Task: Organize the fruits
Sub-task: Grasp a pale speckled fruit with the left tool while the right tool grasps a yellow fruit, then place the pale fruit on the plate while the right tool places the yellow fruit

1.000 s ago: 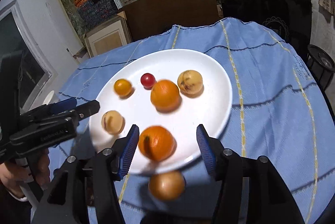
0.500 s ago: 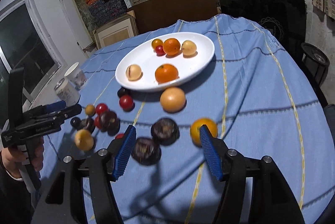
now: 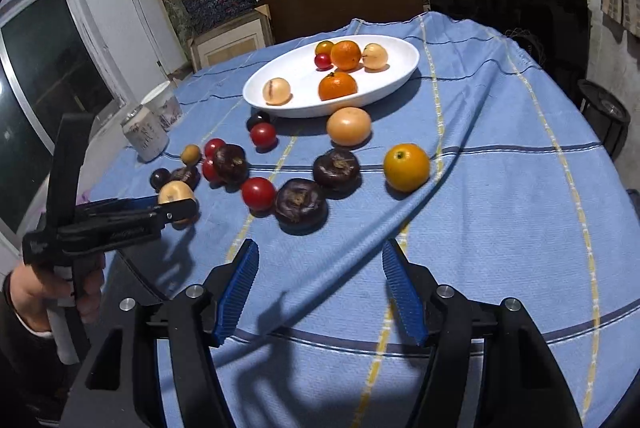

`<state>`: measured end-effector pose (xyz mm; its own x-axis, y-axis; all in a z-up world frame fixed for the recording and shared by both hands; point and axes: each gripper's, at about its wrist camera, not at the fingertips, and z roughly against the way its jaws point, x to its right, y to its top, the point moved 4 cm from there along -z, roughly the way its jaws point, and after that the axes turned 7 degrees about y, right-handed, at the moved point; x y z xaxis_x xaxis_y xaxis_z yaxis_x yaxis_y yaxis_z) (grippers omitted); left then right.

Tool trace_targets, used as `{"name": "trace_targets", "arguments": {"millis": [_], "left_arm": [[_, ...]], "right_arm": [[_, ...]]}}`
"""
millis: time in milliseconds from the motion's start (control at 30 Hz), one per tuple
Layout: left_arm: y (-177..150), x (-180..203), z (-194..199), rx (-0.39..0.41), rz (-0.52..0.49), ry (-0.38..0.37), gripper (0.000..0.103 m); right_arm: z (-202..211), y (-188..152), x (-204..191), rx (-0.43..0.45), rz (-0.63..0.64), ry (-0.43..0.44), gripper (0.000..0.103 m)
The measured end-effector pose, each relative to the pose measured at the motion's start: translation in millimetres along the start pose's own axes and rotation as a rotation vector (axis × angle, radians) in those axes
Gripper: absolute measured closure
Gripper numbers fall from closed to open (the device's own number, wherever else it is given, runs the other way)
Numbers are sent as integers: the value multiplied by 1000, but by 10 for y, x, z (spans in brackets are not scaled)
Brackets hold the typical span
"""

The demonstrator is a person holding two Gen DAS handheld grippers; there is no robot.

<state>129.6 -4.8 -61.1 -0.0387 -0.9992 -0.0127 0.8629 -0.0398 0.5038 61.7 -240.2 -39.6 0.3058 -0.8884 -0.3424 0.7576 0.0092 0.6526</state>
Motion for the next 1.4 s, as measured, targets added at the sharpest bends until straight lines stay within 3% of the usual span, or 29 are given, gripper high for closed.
{"name": "trace_targets", "arguments": {"millis": [133, 233, 400, 467, 700, 967, 1133, 1300, 1400], "left_arm": [[-24, 40, 14, 15, -30, 10, 62], [-47, 5, 30, 7, -18, -8, 62], [-86, -28, 51, 2, -13, -31, 62], [-85, -33, 51, -1, -10, -37, 62], [-77, -40, 34, 5, -7, -44, 62], [-84, -48, 91, 11, -11, -43, 62], [-26, -71, 342, 55, -35, -67, 62], [306, -13, 568, 123, -78, -71, 62], [668, 89, 561, 163, -104, -56, 62]], "right_arm": [[42, 103, 100, 20, 17, -54, 38], [-11, 263, 217, 28, 65, -157, 38], [-274, 457, 317, -13, 148, -233, 52], [-412, 494, 342, -47, 174, -249, 63], [-685, 497, 431, -106, 182, -289, 65], [-482, 475, 363, -63, 127, -228, 66], [-272, 526, 259, -18, 108, -166, 66], [-170, 740, 105, 29, 107, -82, 66], [-209, 938, 24, 50, 118, -52, 66]]}}
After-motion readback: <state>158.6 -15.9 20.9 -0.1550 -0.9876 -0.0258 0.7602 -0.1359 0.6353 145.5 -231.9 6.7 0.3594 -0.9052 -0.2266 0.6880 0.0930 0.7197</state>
